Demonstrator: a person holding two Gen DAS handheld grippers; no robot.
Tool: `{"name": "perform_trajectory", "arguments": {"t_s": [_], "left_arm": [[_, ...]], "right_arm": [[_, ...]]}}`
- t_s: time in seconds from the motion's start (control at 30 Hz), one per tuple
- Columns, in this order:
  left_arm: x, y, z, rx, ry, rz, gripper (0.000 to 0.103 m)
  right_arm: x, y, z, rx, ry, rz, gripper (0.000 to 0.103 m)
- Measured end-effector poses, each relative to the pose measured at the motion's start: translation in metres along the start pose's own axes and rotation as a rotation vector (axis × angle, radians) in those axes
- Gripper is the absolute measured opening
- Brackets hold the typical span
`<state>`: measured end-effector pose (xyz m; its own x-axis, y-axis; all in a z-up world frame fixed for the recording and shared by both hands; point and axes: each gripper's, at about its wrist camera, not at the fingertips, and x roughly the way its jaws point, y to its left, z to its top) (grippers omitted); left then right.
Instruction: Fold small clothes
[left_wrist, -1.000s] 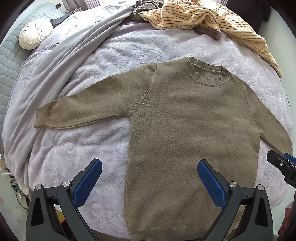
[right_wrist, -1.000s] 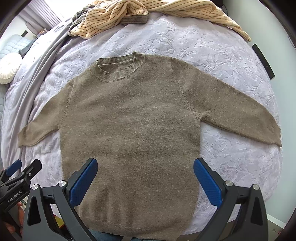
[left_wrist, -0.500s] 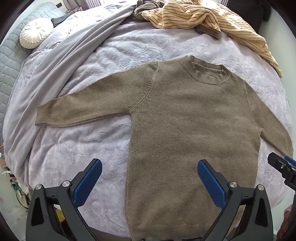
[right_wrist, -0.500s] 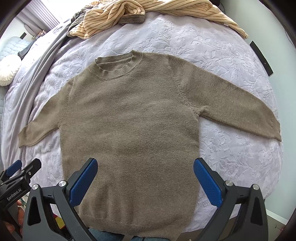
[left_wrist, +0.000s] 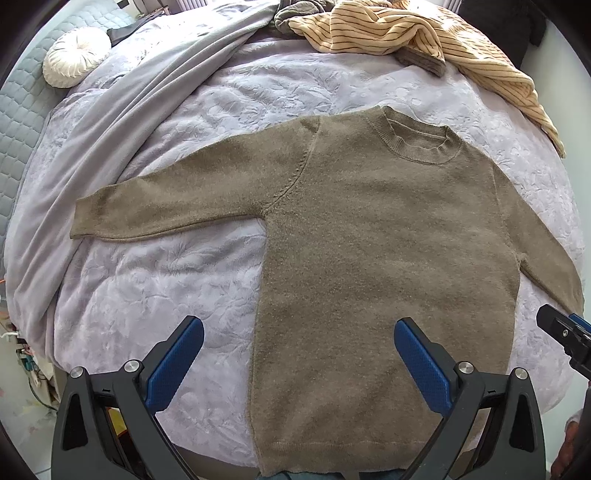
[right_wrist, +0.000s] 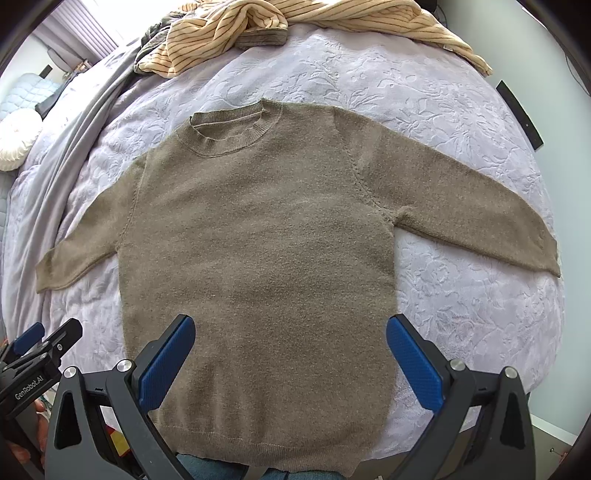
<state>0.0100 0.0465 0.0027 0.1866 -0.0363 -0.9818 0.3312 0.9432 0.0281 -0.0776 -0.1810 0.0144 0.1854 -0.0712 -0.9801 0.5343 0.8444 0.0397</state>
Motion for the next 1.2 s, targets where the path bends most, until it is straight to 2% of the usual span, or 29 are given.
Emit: {"name": "perform_trajectory", "arguments": {"t_s": [1.2], "left_arm": [[0.0035,0.0014,-0.0089,0.003,0.008,0.002,0.103]], "right_arm": [[-0.0041,0.0078,-0.0023,-0.011,-0.001,-0.008,0.103]]}}
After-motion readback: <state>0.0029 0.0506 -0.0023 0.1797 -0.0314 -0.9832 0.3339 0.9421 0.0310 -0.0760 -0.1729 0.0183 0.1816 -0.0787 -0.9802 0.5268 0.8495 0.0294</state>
